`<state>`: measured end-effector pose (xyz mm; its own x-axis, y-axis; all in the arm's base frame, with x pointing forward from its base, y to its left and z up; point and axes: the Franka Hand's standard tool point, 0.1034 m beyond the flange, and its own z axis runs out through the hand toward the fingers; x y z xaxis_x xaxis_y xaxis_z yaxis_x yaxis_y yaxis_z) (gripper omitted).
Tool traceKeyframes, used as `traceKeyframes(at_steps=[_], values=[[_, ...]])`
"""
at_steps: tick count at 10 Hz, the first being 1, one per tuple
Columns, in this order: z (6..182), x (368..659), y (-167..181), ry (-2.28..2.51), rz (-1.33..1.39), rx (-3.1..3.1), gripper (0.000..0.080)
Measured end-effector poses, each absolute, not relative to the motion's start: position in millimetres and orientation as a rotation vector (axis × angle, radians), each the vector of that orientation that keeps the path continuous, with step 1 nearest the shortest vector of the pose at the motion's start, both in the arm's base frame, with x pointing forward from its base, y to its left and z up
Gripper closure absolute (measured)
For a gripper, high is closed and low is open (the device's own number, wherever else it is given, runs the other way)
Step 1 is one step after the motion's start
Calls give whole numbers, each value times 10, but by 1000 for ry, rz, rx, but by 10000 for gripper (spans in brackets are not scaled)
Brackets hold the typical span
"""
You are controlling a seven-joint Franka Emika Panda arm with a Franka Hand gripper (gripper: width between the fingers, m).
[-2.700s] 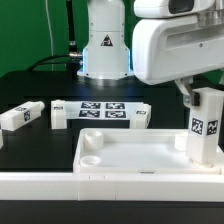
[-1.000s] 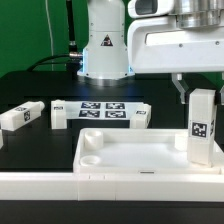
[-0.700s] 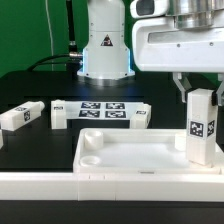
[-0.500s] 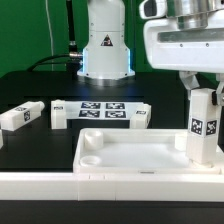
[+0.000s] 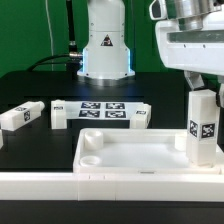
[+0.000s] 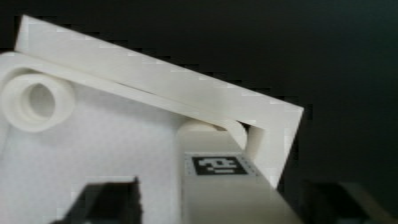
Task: Assemble desk
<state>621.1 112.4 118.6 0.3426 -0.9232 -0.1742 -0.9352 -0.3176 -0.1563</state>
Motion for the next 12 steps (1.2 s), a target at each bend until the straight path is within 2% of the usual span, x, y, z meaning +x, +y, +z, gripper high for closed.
traceKeyframes(at_steps=[1,2,3,7,12], values=[[1203,6187,1136,1568,116,-2493,280],[1241,6260,1151,1443,99,-2562,177],[1222,6255,1145,1342,83,-2613,158],[1209,6250,1145,998,47,-2759,150],[1223,6287,1118,261,-39,-2973,150]])
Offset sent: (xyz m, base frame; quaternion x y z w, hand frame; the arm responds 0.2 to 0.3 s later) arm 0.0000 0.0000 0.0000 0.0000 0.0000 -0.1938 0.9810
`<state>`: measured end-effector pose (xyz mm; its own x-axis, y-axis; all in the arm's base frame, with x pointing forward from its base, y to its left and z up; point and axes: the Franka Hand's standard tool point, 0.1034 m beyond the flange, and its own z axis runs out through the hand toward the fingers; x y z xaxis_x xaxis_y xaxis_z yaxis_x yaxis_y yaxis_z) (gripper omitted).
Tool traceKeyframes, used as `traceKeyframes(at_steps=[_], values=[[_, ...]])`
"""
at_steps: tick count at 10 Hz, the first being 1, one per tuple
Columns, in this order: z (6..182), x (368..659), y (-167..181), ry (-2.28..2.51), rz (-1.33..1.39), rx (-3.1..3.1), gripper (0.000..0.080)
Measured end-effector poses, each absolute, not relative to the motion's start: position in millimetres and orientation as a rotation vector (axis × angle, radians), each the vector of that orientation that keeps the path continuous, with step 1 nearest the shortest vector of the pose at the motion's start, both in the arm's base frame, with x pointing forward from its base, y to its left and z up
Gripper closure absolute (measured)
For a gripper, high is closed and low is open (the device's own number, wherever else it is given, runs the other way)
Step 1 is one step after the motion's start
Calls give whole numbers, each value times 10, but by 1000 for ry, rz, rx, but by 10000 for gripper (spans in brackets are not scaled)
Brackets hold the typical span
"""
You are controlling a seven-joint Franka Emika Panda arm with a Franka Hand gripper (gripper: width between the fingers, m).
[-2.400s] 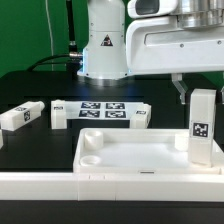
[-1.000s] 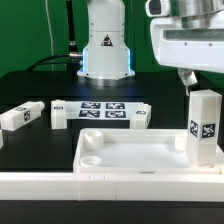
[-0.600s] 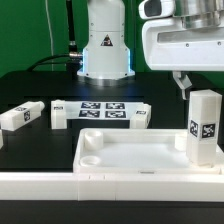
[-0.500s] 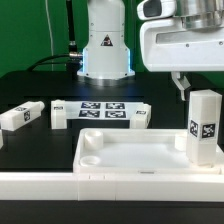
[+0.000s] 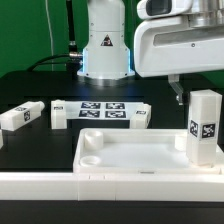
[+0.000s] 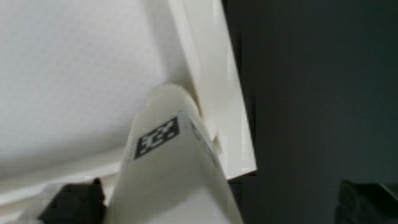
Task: Assemble desk
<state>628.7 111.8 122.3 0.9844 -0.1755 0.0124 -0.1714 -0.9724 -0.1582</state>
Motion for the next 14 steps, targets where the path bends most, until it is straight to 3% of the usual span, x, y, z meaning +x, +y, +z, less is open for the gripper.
traceKeyframes(at_steps=[5,7,8,9,12,14], values=[[1239,6333,1090,-380,-95,-2995,170],[1239,6332,1094,-346,-93,-2998,438],[1240,6335,1087,-346,-94,-3000,438],[1238,6336,1075,-344,-94,-3001,505],[1237,6337,1067,-313,-92,-3004,505],[1229,6332,1027,-49,-73,-3002,505]])
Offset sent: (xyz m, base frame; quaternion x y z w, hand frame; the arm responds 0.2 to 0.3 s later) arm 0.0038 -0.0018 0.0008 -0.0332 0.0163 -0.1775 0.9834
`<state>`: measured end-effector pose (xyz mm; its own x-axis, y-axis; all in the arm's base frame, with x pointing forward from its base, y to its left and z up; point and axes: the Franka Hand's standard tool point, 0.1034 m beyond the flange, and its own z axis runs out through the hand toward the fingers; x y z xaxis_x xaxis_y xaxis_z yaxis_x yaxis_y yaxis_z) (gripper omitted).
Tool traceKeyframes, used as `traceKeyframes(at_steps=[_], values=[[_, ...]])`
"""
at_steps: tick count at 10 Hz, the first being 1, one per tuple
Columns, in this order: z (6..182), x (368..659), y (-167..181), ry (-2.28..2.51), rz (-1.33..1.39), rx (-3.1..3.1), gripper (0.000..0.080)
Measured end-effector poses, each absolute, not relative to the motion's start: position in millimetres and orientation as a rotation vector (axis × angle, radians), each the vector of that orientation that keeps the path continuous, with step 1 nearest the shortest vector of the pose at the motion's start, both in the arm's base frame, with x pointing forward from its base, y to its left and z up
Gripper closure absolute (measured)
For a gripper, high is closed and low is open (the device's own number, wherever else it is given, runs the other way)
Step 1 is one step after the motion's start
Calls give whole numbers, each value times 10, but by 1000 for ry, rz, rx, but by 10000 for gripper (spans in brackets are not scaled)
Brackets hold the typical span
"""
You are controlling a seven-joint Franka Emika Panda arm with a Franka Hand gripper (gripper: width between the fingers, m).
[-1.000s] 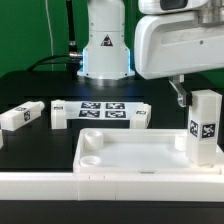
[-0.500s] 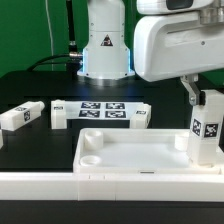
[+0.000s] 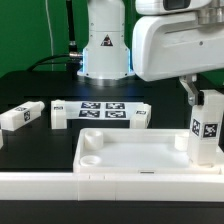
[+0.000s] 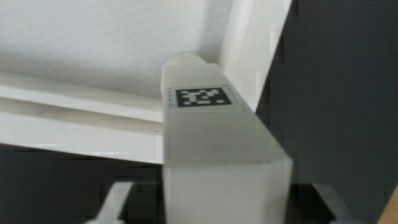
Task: Assemble desk
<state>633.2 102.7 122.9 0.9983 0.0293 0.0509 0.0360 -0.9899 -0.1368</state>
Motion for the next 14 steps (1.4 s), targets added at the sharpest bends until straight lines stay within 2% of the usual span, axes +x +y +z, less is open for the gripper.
traceKeyframes(at_steps=[3,14], values=[[1225,6335,984,369,-58,-2959,505],[1213,6296,1001,1402,51,-2598,505]])
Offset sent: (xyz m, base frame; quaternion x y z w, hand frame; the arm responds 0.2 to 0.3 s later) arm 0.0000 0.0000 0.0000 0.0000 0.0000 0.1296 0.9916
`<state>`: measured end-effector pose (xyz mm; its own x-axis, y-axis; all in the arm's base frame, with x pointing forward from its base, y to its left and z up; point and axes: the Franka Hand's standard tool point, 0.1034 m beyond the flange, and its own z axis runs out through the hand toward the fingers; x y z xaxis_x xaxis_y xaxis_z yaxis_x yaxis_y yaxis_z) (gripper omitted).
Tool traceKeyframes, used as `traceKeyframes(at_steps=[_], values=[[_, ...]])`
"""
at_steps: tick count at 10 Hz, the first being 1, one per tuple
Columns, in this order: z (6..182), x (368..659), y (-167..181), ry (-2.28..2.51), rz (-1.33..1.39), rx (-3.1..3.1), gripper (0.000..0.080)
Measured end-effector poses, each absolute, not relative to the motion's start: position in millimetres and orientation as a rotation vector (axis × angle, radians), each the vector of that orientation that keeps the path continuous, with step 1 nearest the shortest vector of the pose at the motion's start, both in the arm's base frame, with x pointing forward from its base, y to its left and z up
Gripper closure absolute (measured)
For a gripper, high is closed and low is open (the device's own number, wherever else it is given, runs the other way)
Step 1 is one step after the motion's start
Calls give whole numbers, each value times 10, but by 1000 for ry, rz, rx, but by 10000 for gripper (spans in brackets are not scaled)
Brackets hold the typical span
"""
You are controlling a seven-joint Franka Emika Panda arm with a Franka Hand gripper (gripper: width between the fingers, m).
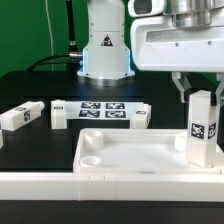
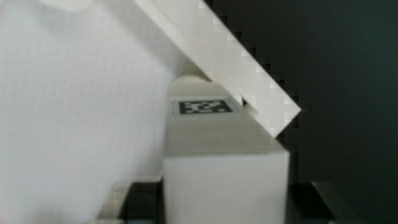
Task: Assemble desk
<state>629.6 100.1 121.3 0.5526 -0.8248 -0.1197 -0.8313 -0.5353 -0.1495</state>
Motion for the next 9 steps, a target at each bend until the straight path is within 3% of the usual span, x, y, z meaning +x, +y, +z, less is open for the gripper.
traceKeyframes(at_steps=[6,8,9], values=[[1208,6299,1028,1765,112,-2312,505],[1204,6285,1035,1655,123,-2414,190],[1224,6299,1051,1634,141,-2437,190]])
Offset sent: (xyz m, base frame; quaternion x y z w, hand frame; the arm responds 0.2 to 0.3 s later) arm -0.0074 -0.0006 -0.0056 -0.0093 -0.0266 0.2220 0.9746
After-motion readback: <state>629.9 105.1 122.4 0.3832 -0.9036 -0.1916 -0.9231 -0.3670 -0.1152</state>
